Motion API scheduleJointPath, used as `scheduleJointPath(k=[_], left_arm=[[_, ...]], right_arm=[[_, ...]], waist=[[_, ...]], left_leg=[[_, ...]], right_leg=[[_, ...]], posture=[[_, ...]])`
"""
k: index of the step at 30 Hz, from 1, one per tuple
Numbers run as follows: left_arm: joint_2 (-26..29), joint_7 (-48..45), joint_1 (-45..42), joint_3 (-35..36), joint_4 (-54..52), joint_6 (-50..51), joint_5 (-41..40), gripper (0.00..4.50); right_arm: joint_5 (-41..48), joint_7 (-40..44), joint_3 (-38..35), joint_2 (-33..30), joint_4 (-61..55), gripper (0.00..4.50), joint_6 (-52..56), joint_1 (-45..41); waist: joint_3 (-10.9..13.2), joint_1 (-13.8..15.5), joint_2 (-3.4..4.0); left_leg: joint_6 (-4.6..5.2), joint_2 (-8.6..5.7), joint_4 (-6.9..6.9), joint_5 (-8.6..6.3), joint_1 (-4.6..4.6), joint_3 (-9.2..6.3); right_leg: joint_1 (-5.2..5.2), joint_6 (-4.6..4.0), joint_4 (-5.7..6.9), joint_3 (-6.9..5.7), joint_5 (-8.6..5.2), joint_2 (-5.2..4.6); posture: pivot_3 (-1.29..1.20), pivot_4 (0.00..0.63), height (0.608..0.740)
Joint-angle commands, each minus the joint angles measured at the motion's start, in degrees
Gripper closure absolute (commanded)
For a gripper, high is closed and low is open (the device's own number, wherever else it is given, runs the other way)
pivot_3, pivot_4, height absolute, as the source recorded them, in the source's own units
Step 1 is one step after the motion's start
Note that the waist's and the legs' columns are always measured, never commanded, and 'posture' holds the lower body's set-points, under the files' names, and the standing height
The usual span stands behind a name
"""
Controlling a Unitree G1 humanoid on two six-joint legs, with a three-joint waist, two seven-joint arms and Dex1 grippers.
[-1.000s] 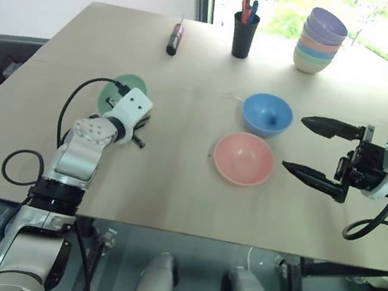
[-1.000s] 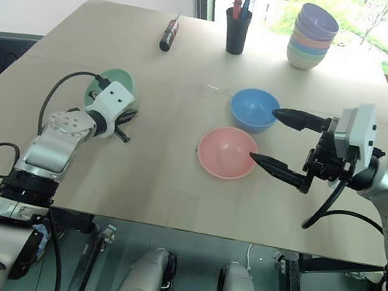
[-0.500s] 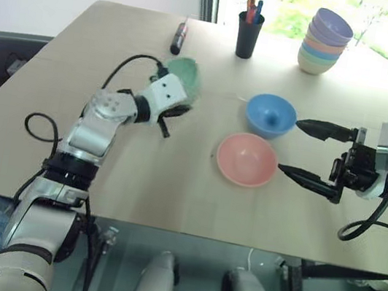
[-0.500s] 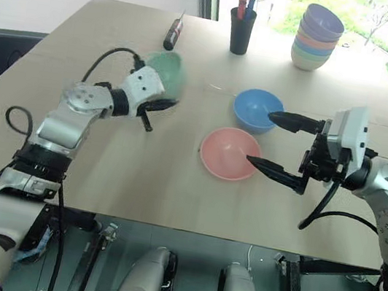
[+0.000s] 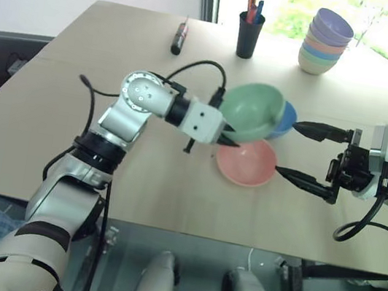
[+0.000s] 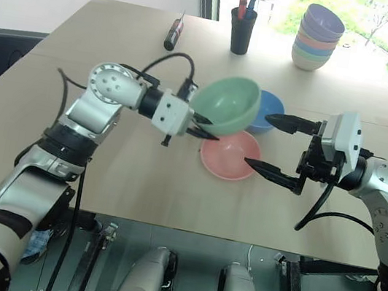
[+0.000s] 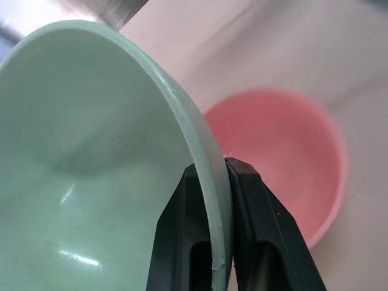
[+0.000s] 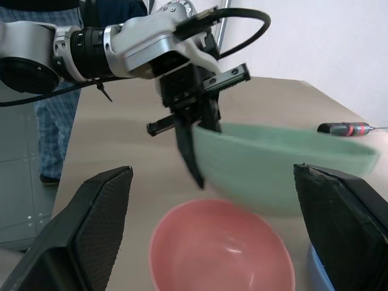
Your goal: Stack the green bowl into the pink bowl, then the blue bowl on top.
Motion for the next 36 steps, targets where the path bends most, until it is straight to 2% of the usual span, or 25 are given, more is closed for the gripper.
scheduleJointPath(k=[1, 8, 9, 10, 16, 19, 23, 29, 32, 36], left_arm=[[-1.02, -1.0, -1.3, 0.08, -0.68, -3.79, -1.26, 4.34], [-1.24, -2.68, -0.1, -1.22, -0.62, -4.5, -1.38, 4.34], [-1.33, -2.83, 0.08, -1.22, -0.71, -4.26, -1.67, 3.56], [-1.51, -2.72, 0.24, -1.09, -0.77, -4.06, -1.97, 3.33], [-2.83, 1.95, 0.11, 0.99, 0.76, -3.01, -1.34, 1.01], [-2.46, 2.49, 0.6, 2.24, 0.21, 0.68, -3.58, 1.01], [-2.56, 5.36, 1.89, 7.08, -1.79, 11.1, -9.94, 1.01], [0.45, 10.18, 4.37, 16.38, -4.56, 33.15, -21.32, 1.01], [2.77, 13.42, 7.0, 20.52, -6.15, 38.78, -23.59, 1.01], [5.42, 17.05, 10.36, 24.16, -7.96, 40.96, -23.48, 1.01]], right_arm=[[-0.08, -0.33, -0.93, -0.45, -1.4, 0.0, -1.28, 0.46], [-0.16, -0.4, -1.51, -1.06, -1.42, 0.0, -1.78, 1.28], [-0.33, -0.29, -1.39, -1.13, -1.23, 0.0, -1.91, 1.24], [-0.51, -0.14, -1.27, -1.18, -1.09, 0.0, -2.08, 1.22], [-0.83, -0.09, -0.66, -0.8, -0.82, 0.0, -2.21, 0.9], [-1.15, 0.12, -0.4, -0.71, -0.64, 0.0, -2.48, 1.07], [-1.81, -0.04, -0.21, -0.76, -0.07, 0.0, -2.51, 1.08], [-5.4, -2.81, 1.4, -2.38, 3.19, 0.0, 0.17, -1.56], [-11.17, -3.29, 4.02, -3.73, 8.54, 0.0, -1.88, -4.64], [-18.61, -4.27, 8.66, -3.91, 17.59, 0.0, -3.91, -10.48]], waist=[[0.0, -0.1, 0.0], [0.0, -0.01, 0.0], [0.0, -0.02, 0.0], [0.0, -0.02, 0.0], [0.0, 0.02, 0.0], [0.0, -0.05, 0.0], [0.0, -0.12, 0.0], [0.0, -0.4, 0.01], [0.0, -0.64, 0.01], [0.0, -1.3, 0.02]], left_leg=[[0.0, 0.0, 0.0, 0.0, 0.01, 0.0], [0.0, 0.0, 0.02, 0.0, 0.0, -0.01], [0.0, 0.0, 0.02, 0.0, 0.01, -0.01], [0.0, 0.0, 0.02, 0.0, 0.01, -0.01], [0.0, 0.0, 0.03, 0.0, 0.01, -0.02], [0.0, 0.0, 0.03, 0.0, 0.01, -0.03], [0.0, 0.0, 0.03, 0.0, 0.02, -0.02], [0.0, 0.01, 0.06, 0.0, 0.02, -0.02], [0.0, 0.03, 0.05, 0.01, 0.03, -0.05], [0.0, 0.03, 0.08, 0.01, 0.04, -0.01]], right_leg=[[0.0, 0.0, 0.01, 0.01, 0.0, 0.0], [0.01, 0.01, 0.01, 0.01, 0.0, 0.0], [0.01, 0.01, 0.01, 0.0, 0.0, 0.0], [0.01, 0.01, 0.01, 0.0, 0.0, 0.0], [0.03, 0.01, 0.01, 0.0, 0.0, 0.0], [0.02, 0.01, 0.02, -0.01, 0.0, 0.01], [0.02, 0.01, 0.03, 0.0, 0.0, 0.01], [0.02, 0.01, 0.06, 0.0, 0.0, 0.0], [0.01, 0.01, 0.08, -0.03, 0.0, 0.01], [0.02, 0.01, 0.08, -0.01, 0.0, 0.0]], posture=[[0.0, 0.15, 0.74], [0.0, 0.15, 0.74], [0.0, 0.15, 0.74], [0.0, 0.15, 0.74], [0.0, 0.15, 0.74], [0.0, 0.15, 0.74], [0.0, 0.15, 0.74], [0.0, 0.15, 0.74], [0.0, 0.15, 0.74], [0.0, 0.15, 0.74]])
